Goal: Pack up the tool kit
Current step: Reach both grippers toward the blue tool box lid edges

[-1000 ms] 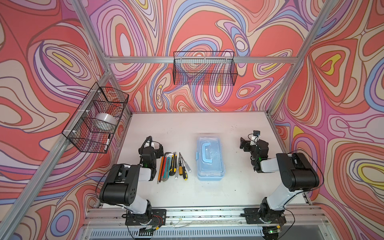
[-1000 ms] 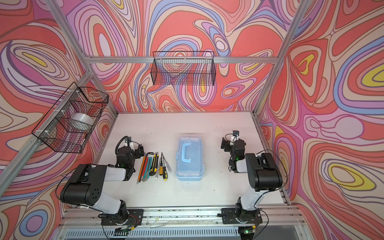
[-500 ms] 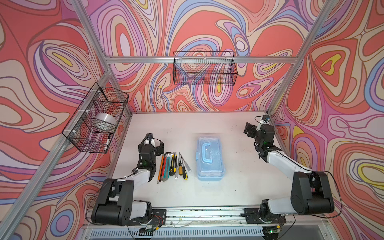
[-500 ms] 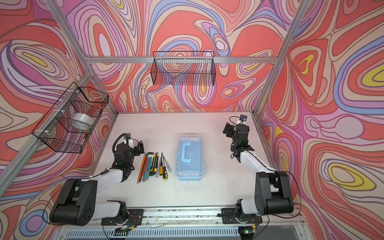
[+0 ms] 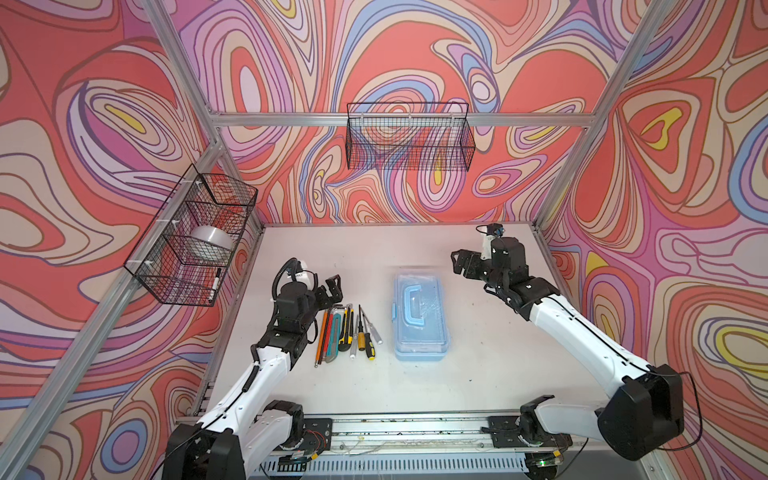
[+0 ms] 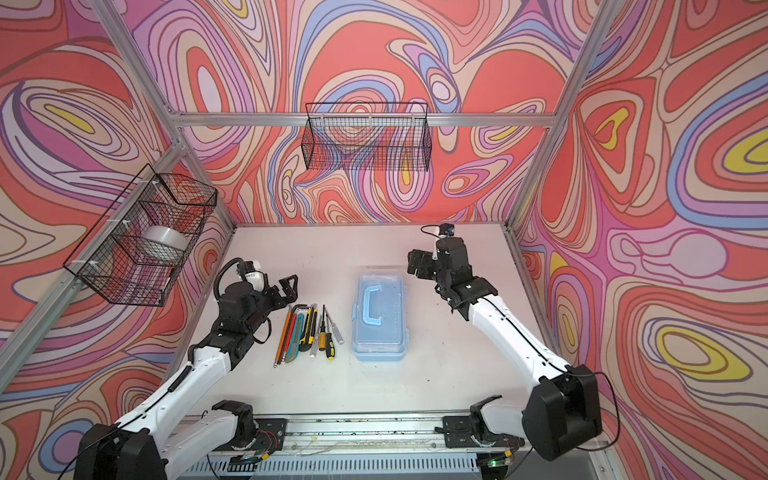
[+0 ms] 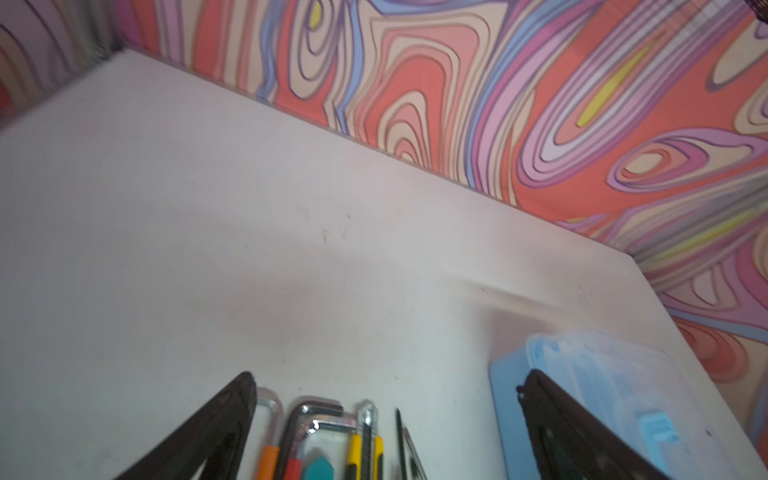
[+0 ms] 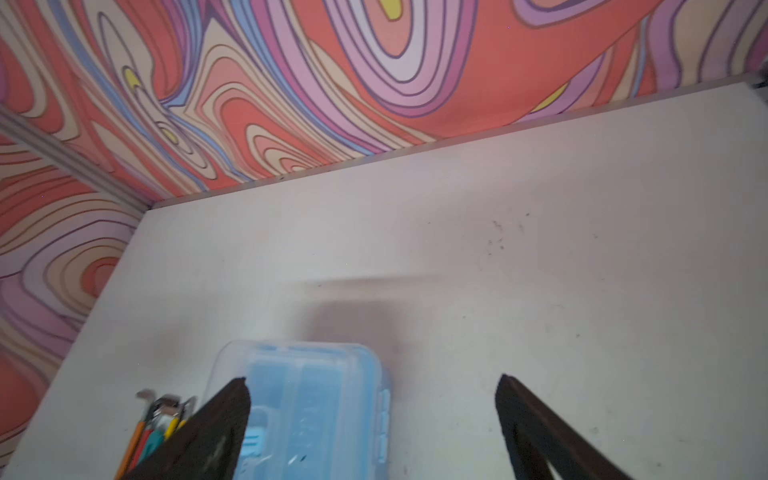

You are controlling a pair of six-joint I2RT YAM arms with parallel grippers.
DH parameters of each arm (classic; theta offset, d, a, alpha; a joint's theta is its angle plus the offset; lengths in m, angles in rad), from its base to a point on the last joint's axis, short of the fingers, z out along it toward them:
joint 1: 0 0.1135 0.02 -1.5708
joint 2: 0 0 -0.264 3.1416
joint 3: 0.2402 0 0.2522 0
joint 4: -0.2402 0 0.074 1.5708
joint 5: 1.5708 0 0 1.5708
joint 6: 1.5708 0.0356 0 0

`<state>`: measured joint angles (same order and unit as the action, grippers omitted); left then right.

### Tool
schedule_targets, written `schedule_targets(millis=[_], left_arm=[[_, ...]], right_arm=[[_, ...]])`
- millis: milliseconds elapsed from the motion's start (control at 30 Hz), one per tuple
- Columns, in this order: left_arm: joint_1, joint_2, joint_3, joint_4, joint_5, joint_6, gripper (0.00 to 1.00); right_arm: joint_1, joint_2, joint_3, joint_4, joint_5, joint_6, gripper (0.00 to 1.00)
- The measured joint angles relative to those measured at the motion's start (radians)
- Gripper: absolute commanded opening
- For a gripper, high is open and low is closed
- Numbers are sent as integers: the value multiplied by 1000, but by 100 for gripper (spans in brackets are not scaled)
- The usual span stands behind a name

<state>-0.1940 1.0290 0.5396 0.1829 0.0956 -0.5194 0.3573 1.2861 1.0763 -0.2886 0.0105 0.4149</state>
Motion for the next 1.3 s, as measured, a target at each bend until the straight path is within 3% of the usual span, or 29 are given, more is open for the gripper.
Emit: schedule_targets(millis=[167,400,633,800,1300], left_arm=[[-91,82,34,-47,158,-62,100],[-146,123,37,-8,270,-97,97],[-154,216,5,103,320,-138,96],[-169,259,-3,159,346,-156,95],[-195,303,-95,293,337,-182,96]], right_arm=[[31,-12,11,-64,-109,92,69],[157,-12,-61,-60,-219,229,57],[261,46,-59,-56,-241,299,57],[307,127,-59,-48,-251,352,67],[326,244,7,-21,-264,479,71]])
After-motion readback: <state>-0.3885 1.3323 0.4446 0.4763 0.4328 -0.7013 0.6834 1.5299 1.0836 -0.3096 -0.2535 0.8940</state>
